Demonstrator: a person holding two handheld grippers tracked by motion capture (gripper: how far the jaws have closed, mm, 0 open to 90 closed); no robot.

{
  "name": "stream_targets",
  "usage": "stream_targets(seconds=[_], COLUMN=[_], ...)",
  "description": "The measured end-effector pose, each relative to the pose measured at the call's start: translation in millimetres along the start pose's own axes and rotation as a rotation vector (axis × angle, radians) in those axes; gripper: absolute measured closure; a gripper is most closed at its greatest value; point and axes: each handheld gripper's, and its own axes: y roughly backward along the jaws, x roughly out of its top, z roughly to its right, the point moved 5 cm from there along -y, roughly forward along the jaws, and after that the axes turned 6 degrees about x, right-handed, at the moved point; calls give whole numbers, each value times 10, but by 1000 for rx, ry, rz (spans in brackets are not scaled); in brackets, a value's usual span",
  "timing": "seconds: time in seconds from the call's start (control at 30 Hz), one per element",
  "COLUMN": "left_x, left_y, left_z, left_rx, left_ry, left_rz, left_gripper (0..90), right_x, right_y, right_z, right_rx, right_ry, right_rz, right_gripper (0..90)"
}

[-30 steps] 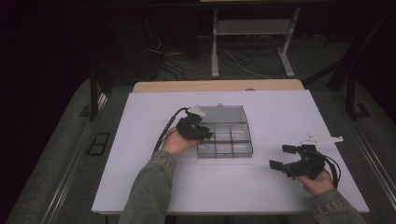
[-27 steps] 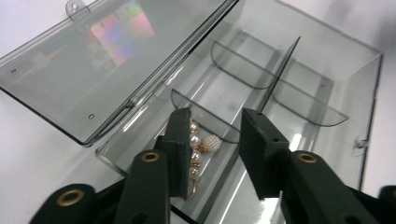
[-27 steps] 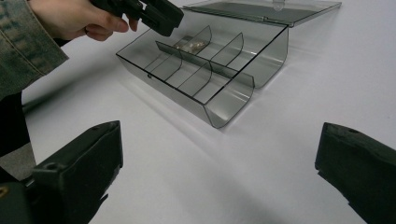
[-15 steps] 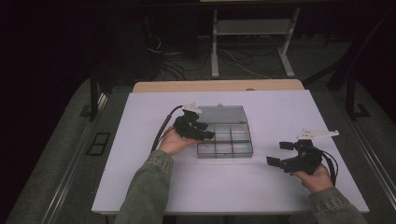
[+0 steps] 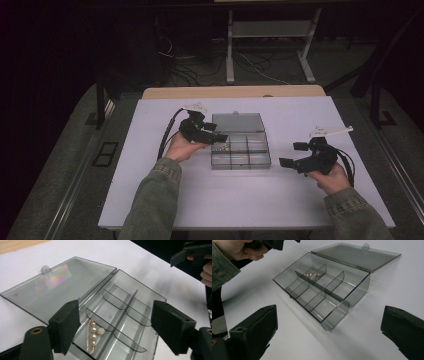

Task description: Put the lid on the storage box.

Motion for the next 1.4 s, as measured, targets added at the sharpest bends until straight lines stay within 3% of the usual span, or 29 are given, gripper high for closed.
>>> stream_targets(seconds=[0.27,0.5,1.03,1.2,1.4], left_x=[45,136,82,25,-20], left_y=[-26,-32,-72,-101,-170], left_z=[-123,-218,-523,-602,-664], left_rx=[7,40,127,146,161], left_ry=[62,104,202,228,255], left_rz=[-19,-4,44,70,64], left_gripper=[115,19,0,0,0], right_x=[230,451,783,813,822], right_y=[-61,-161,-399,-457,-530], right_z=[13,37,347,459,606], right_rx=[0,-6,-37,-49,-72], right_ry=[15,37,-23,-50,-79], right_rz=[-2,-19,-16,-8,16], right_gripper=[7,7,7,7,7])
